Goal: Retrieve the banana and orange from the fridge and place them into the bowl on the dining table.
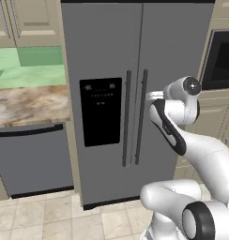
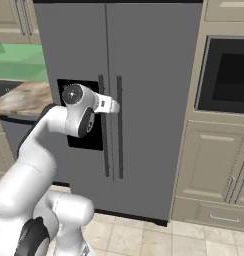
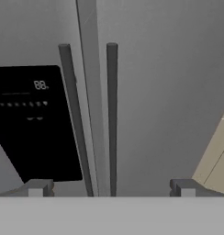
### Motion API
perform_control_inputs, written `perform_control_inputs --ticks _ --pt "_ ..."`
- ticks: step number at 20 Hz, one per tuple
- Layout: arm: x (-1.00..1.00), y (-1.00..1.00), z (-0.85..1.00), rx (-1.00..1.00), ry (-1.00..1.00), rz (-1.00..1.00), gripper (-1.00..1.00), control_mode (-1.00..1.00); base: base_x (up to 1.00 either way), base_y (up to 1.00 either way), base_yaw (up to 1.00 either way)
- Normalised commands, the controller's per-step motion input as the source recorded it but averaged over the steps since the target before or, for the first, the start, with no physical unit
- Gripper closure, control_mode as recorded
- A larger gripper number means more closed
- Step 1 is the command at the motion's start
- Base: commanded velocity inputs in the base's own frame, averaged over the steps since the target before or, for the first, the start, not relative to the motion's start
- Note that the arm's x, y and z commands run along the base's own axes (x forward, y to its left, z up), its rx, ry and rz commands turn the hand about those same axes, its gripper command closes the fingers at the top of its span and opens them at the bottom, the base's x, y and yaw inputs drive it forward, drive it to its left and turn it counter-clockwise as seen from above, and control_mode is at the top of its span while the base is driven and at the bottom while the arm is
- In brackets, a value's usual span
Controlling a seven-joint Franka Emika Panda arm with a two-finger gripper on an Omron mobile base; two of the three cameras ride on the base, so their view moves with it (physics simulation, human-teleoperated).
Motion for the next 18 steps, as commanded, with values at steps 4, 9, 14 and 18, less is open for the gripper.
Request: perform_control_inputs --ticks 4,9,14,18 --pt "0.34 0.00 -0.07 0.00 -0.05 0.00 -1.00 -1.00 0.00 0.00 0.00" --pt "0.38 0.00 -0.16 0.00 -0.05 0.00 -1.00 -1.00 0.00 0.00 0.00" --pt "0.37 -0.13 -0.24 0.00 -0.05 0.00 -1.00 -1.00 0.00 0.00 0.00" --pt "0.32 -0.25 -0.14 0.00 -0.02 0.00 -1.00 -1.00 0.00 0.00 0.00"
